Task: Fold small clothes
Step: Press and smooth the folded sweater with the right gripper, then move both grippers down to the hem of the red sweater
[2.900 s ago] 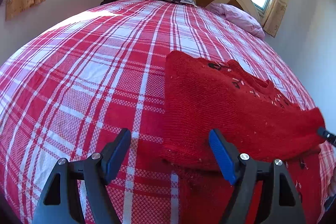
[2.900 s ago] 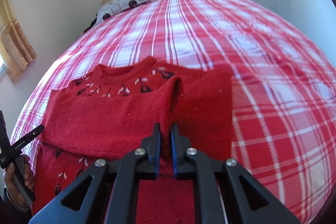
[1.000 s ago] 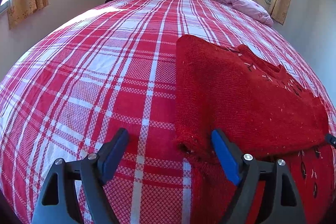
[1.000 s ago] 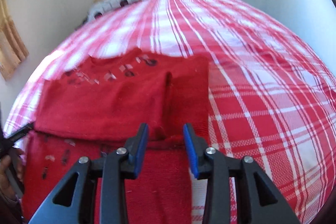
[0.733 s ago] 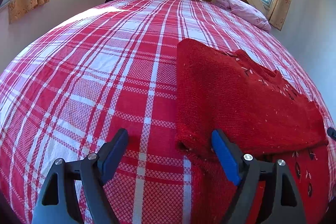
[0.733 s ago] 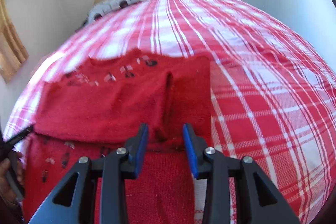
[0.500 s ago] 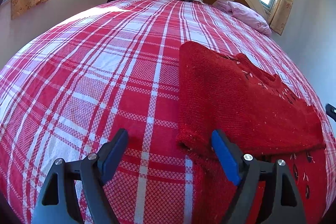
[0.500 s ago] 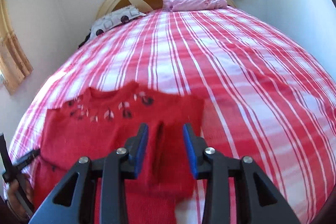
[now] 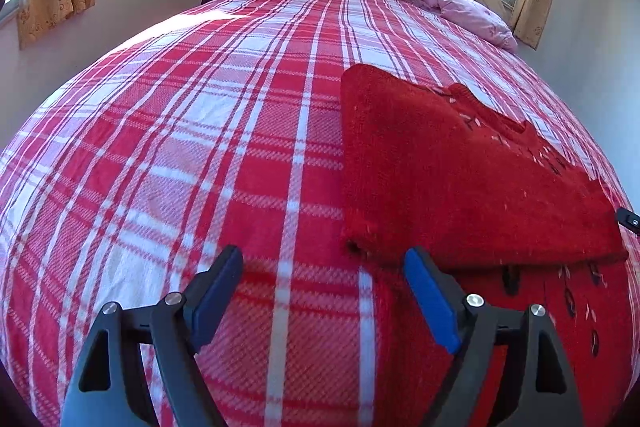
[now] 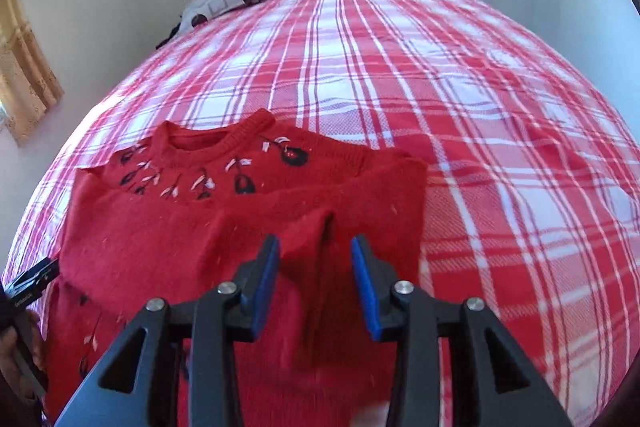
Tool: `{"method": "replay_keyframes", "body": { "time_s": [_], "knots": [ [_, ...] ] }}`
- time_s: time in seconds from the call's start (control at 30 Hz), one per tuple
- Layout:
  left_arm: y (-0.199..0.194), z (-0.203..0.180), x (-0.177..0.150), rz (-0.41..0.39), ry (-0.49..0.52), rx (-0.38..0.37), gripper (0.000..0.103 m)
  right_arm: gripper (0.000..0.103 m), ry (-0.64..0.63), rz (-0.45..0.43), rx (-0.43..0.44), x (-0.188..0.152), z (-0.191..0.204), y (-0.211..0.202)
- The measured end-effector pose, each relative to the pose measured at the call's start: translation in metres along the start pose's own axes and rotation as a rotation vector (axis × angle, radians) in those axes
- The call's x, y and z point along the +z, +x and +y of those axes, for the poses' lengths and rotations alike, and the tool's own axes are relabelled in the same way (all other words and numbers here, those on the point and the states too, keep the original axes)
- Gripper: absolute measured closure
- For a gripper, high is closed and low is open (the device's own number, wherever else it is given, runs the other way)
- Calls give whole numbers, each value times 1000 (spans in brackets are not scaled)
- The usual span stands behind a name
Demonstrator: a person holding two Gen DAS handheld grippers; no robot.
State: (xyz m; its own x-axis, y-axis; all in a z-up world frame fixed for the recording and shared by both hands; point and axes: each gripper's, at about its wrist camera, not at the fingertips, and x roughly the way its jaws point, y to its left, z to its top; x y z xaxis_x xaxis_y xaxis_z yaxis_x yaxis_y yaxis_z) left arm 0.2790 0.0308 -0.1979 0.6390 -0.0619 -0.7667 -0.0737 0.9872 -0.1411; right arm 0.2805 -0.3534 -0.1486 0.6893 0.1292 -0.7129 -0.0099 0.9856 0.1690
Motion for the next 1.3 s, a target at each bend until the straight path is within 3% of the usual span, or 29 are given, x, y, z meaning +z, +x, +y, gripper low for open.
{"method": "replay_keyframes", "body": {
  "time_s": [0.13,0.23,0.3,0.37,0.47,0.53,0.57,0.6,0.63,0.7,0.8,0.87,1.03,1.13,1.2,1.3],
  "knots": [
    [-15,0,-7,-13,14,15,19,57,-14,-1,2,-29,2,-26],
    [-40,1,28,-164,-18,72,19,57,-27,-13,-13,-44,11,-38],
    [-44,-6,50,-220,-43,22,19,57,-26,-30,-13,-53,19,-47],
    [-27,-24,68,-163,1,-1,19,55,-42,-40,2,-58,30,-53],
    [9,-59,77,-91,142,40,19,48,-83,-41,2,-62,46,-52],
    [48,-69,76,-3,215,161,19,48,-95,-45,14,-66,54,-50],
    [60,-65,76,21,210,176,16,48,-95,-41,25,-67,56,-47],
    [67,-57,78,11,177,144,11,48,-94,-36,31,-68,56,-44],
    [71,-46,81,1,124,143,1,48,-91,-27,38,-70,56,-40],
    [78,-31,83,33,60,98,1,48,-87,-14,39,-75,55,-34],
    [74,-24,81,24,60,48,1,48,-70,-10,41,-80,50,-27],
    [66,-21,81,6,83,56,1,48,-44,-18,51,-81,44,-30],
    [14,-4,69,-66,40,36,1,47,-41,-48,39,-86,43,-51],
    [-9,-2,58,-103,63,23,1,46,-68,-55,15,-95,43,-65],
    [-14,-7,42,-86,118,34,1,43,-77,-50,2,-101,42,-72],
    [1,-16,21,-28,206,110,1,43,-81,-46,-8,-112,40,-81]
  ]
}}
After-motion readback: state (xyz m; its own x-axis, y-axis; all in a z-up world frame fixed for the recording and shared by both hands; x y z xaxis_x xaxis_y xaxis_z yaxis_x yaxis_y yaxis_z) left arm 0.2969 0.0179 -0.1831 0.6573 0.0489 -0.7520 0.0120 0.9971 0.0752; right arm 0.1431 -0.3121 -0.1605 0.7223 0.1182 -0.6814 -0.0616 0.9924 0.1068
